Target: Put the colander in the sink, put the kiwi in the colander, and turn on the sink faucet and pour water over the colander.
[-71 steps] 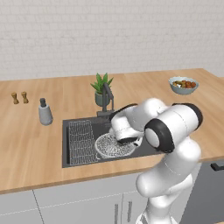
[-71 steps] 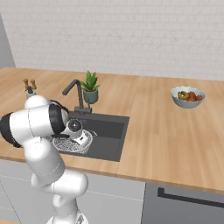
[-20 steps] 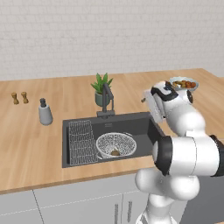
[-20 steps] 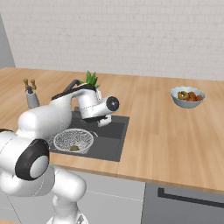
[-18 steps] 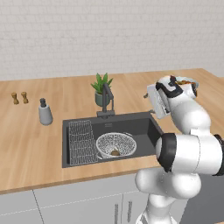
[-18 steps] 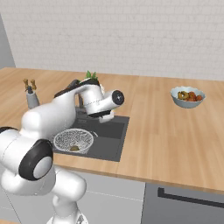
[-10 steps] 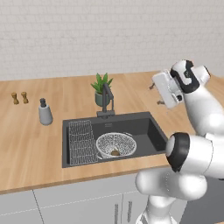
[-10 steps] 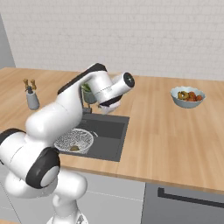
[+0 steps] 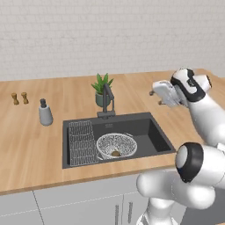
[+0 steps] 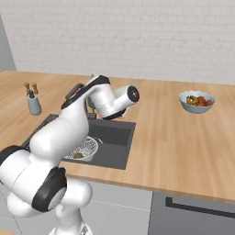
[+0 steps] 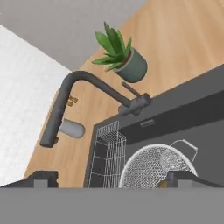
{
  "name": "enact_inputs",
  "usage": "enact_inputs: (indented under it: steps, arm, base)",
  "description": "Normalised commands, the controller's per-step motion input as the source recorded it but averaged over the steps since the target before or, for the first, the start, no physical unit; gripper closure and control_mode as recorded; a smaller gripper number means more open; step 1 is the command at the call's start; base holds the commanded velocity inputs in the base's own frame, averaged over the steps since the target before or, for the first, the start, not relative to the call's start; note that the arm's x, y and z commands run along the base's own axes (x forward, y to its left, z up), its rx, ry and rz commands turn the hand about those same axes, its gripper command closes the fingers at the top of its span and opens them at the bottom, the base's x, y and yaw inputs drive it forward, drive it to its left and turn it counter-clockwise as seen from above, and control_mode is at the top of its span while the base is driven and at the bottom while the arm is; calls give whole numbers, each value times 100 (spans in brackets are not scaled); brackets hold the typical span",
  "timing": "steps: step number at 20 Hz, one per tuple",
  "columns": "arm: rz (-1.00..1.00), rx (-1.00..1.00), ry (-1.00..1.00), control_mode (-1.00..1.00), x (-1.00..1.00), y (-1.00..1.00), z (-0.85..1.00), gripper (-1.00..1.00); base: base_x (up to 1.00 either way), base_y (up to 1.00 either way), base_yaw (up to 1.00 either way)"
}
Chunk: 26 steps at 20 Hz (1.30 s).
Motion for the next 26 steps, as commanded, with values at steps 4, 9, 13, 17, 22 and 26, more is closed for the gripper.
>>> enact_inputs:
  steps: [4,9,13,17,22,26]
  arm:
    - [5,-27,-66,-100,1,39,-71,-100]
    - [13,-6,-6,-100,56,42,-6,-100]
    - [16,1,17,-100,82,11,3,-100]
    - [17,10,29,-100,60,0,3,-100]
    - [12,9,16,-100,37,3,0,-100]
    - [2,1,-3,-100,14,19,-22,-100]
  base:
    - [0,0,0]
    - [0,0,0]
    - [0,0,0]
    - [0,0,0]
    - [0,0,0]
    - [0,0,0]
